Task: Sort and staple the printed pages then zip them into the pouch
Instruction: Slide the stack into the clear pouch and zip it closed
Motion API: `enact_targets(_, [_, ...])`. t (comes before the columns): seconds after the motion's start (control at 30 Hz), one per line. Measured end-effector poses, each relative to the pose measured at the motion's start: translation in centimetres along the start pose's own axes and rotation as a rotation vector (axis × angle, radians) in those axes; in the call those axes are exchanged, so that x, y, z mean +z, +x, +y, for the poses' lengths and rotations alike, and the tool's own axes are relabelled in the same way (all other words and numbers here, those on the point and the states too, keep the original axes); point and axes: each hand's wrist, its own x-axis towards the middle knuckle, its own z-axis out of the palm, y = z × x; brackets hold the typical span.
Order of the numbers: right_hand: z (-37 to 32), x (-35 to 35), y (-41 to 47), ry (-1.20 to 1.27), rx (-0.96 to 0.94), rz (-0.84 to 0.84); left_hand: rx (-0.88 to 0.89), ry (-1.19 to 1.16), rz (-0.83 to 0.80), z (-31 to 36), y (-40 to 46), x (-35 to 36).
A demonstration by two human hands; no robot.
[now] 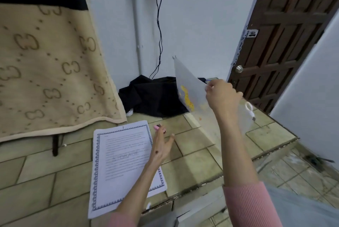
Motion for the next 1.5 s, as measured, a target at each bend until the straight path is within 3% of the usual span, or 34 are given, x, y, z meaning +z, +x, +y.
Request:
enact_targets(0.33, [-5.3, -1.7, -4.1, -0.018, 0.035, 0.011, 0.037, -0.218, 0.216, 0.2, 1.3, -9.3])
enact_targets(0.57, [-6.5, -6.1, -5.1, 0.206, -0.18, -0.17, 0.138, -0.412, 0.441, 3.3, 3.4, -18.3])
enact_targets(0.7, [-8.0, -4.5, -4.2, 0.303, -0.309, -0.339, 0.178, -0.499, 0.408, 4.2, 2.7, -22.5])
enact_targets(0.97, [-10.5, 0.4, -3.6, 0.222, -0.495, -0.544, 0.226, -0.514, 0.443, 2.6, -2.1, -26.9])
enact_targets(1.1, [-9.7, 1.0, -3.2, 0.114, -0.579, -0.438, 0.189, -0.545, 0.524, 0.2, -3.7, -29.1])
enact_targets(1.37, [-7.1, 4.5, -2.9, 0.892, -0.315, -0.494, 0.146, -0.648, 0.625, -2.2, -5.4, -30.9])
enact_targets(1.5, [-7.3, 6.0, -3.6, 1.087, -0.28, -0.48, 0.108, -0.714, 0.669, -1.3, -6.2, -30.5])
